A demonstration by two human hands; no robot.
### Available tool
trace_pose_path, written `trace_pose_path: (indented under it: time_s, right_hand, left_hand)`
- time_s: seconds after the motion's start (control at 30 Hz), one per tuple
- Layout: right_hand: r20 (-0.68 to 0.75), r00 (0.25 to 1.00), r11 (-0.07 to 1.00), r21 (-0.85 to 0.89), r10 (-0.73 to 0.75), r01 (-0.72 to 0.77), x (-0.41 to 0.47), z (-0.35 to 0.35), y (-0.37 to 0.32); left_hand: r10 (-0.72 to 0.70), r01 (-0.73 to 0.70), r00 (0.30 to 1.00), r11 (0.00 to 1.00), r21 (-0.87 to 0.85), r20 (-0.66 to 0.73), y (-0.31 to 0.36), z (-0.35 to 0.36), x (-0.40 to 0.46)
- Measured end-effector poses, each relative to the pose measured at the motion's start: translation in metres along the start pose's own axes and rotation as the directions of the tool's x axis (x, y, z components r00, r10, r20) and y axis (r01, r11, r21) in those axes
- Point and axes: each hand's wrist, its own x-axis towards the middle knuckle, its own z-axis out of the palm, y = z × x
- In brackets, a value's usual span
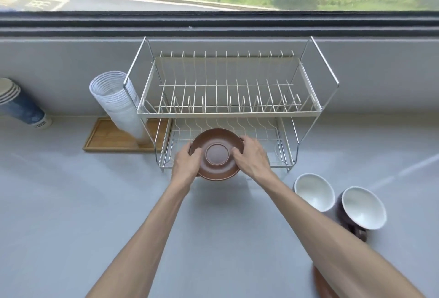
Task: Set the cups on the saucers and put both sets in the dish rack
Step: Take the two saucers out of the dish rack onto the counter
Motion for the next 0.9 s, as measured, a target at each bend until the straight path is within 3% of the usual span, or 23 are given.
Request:
trace_pose_path:
  time_s: [0.13, 0.9]
  right_hand:
    - [-0.003, 1.0, 1.0, 0.006, 0.009, -0.009, -0.035, -0.005, 0.021]
    - [-0.011, 0.957, 0.955, 0.079, 0.289, -0.287, -0.19, 0.008, 0.148]
  left_hand:
    - [-0.005, 0.005, 1.0, 0.999, 0.054, -0.011, -0.012, 0.006, -0.034]
    - [-0.09, 0.012, 0.965, 0.952, 0.306, 0.244, -0.096, 0.066, -0.14]
